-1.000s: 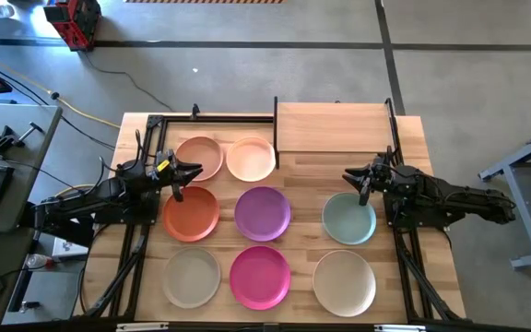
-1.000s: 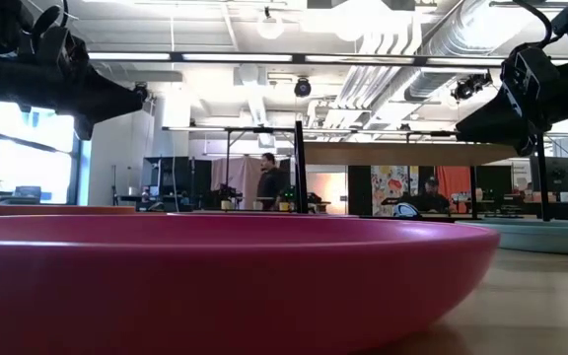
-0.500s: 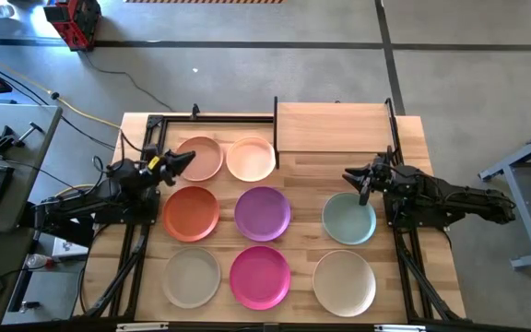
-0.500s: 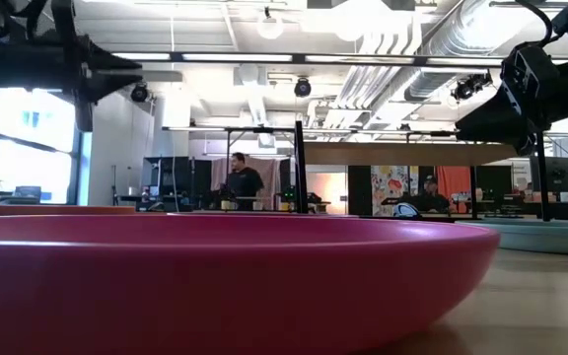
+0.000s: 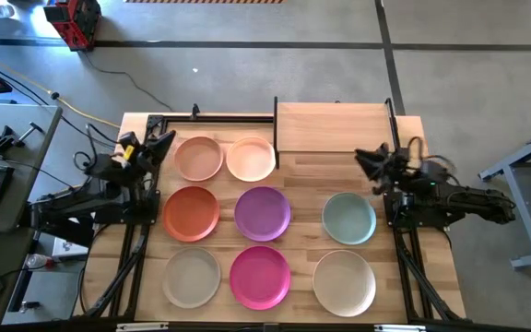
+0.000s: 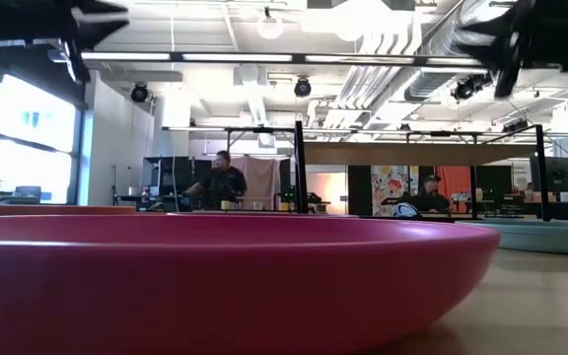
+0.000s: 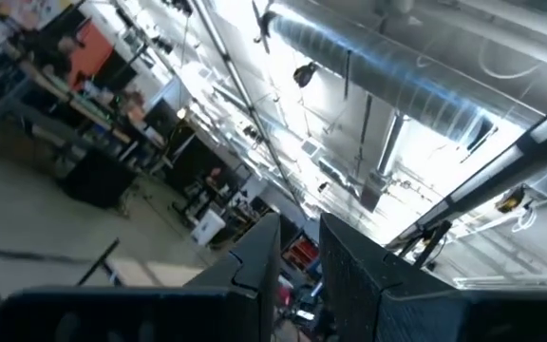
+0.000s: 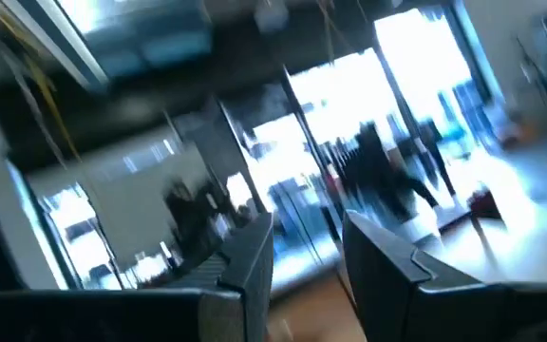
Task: Place and stack plates onto a shelf
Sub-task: Put the blue plate on the shelf
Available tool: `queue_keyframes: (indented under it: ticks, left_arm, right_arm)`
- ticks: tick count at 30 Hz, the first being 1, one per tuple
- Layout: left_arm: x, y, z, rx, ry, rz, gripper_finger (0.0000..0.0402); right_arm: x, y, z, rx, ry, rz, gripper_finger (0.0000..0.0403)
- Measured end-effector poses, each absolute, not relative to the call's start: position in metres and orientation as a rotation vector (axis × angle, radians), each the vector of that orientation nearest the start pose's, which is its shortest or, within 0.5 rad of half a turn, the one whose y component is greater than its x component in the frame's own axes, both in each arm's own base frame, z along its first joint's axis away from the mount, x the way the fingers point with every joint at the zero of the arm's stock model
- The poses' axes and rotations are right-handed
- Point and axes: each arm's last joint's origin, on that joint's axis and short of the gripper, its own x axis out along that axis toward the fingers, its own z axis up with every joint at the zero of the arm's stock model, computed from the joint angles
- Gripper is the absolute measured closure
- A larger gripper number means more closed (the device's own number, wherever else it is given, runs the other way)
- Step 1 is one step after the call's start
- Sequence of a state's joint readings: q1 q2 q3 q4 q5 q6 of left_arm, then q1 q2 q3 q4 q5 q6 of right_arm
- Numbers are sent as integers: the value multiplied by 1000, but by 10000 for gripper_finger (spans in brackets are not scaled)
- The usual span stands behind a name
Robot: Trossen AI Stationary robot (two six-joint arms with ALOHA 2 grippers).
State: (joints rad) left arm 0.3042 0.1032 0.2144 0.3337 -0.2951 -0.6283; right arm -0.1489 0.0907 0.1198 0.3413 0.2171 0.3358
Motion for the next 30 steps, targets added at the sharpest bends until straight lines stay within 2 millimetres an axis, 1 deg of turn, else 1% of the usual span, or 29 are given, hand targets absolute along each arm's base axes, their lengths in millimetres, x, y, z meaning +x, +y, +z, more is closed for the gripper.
queue_keyframes:
  ticks: [3,6,8,10,12,14,17,20,24,27,30]
  left_arm:
    - [75,32,281,-553,-610,430,335]
    - [79,33,304,-522,-574,441,335]
    - [84,35,317,-510,-531,456,335]
    - [89,36,327,-503,-473,475,335]
    - [95,38,333,-499,-413,493,335]
    - [101,40,335,-500,-353,511,335]
    - [111,43,332,-504,-272,533,335]
    - [117,45,324,-506,-197,553,335]
    - [123,47,313,-521,-82,585,335]
    - [125,47,306,-532,-15,602,335]
    - [126,48,302,-532,25,611,335]
  right_arm:
    - [80,-18,253,312,-506,-272,290]
    - [73,-17,282,299,-458,-279,290]
    - [71,-16,302,321,-376,-289,290]
    - [71,-16,320,375,-260,-304,290]
    - [76,-17,332,463,-111,-332,290]
    - [84,-18,339,583,35,-372,290]
    - [101,-20,341,764,237,-443,290]
    - [122,-21,335,883,420,-489,290]
    - [154,-20,316,992,609,-519,290]
    - [175,-14,299,1032,756,-543,290]
    - [192,-7,282,1052,869,-590,290]
